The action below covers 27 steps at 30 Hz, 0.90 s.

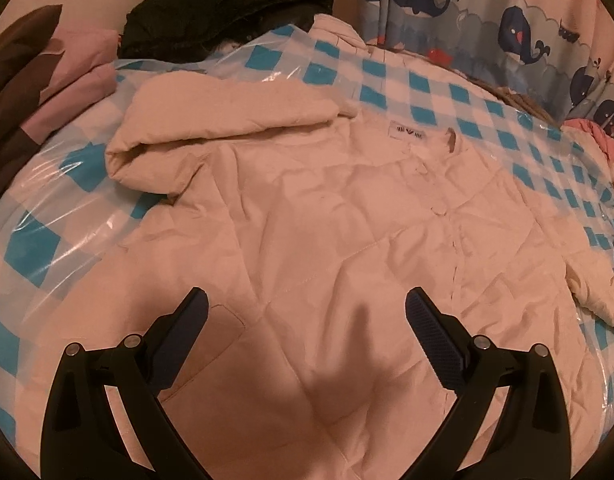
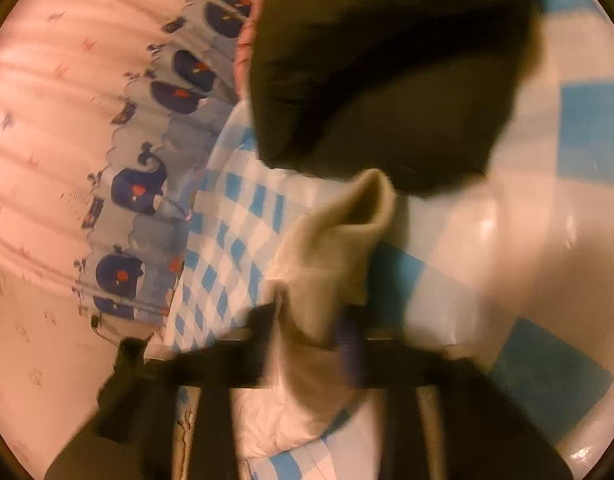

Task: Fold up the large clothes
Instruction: 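Carry the sleeve across the jacket front with the right tool, folding that side inward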

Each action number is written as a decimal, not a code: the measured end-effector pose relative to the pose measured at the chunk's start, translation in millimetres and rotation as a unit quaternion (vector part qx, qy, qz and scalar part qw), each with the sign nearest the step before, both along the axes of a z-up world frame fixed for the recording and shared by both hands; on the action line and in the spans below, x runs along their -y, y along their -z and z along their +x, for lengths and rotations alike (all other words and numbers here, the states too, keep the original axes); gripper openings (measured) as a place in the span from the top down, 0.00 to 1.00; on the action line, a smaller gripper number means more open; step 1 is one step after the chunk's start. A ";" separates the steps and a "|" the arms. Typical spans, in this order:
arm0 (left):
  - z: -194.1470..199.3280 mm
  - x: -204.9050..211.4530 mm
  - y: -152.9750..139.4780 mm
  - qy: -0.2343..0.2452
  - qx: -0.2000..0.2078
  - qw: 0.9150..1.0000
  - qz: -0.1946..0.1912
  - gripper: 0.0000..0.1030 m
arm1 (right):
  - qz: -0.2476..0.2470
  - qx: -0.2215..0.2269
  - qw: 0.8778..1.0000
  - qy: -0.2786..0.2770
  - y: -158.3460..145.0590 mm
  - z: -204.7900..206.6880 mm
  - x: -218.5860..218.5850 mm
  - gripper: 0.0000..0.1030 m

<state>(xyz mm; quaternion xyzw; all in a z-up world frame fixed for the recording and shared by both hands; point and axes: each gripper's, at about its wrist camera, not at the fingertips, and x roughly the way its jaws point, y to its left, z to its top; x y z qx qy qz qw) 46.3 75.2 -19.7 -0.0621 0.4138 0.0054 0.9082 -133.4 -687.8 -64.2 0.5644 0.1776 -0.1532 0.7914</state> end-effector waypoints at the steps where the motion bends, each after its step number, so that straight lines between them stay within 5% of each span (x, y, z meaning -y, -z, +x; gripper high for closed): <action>1: 0.4 -0.7 -0.3 0.000 -0.002 1.000 -0.005 0.08 | -0.013 0.010 1.000 -0.002 -7.4 0.1 -1.6 0.84; 13: -0.9 -22.3 -7.6 -0.027 0.002 0.999 -0.030 0.08 | -0.055 0.140 0.988 -0.019 -96.3 32.1 -40.2 0.85; 27: -4.1 -62.4 -22.8 -0.082 0.010 0.996 -0.026 0.08 | -0.100 0.238 0.948 -0.186 -222.9 165.4 -211.8 0.85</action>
